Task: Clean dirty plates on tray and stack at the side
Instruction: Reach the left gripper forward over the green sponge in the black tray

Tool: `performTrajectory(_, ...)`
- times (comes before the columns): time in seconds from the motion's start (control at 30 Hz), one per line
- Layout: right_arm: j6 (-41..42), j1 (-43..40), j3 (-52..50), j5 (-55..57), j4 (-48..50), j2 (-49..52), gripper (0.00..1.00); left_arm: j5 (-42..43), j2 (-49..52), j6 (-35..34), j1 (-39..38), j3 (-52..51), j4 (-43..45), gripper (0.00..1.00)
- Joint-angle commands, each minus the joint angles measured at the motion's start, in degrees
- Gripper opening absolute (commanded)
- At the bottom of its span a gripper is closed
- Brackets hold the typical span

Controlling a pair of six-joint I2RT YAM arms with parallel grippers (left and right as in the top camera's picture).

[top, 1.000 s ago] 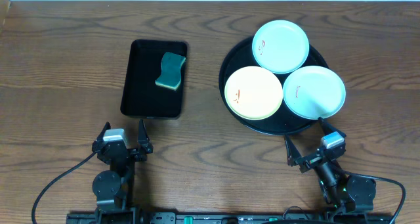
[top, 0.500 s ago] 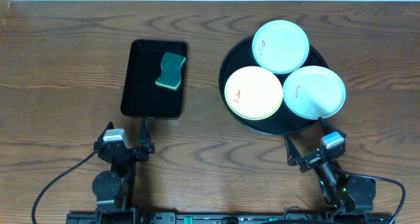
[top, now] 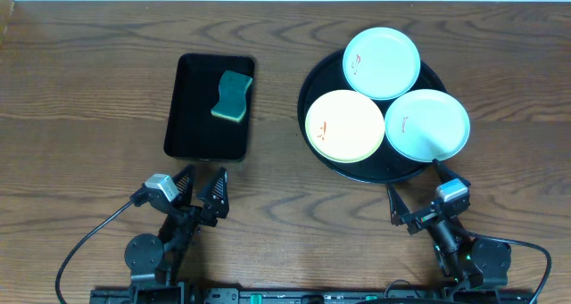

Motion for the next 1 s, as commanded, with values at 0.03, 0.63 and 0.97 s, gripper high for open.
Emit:
performTrajectory(0.03,-0.61,0.33,-0.09,0.15,-0.26,-0.31,0.99,2.29,-0.04,-1.90,0.37,0.74,0.68,0.88)
performTrajectory(0.63,-0.61,0.33,-0.09,0.15,-0.26,-0.31,0.99,-19.89,32.15,14.40,0.37,34.23,-26.71,0.88)
performTrajectory(0.97,-0.61,0.33,-0.09,0.15,-0.26,-0.31,0.99,-14.51,69.05,19.96,0.37,66.10,-45.53,0.88)
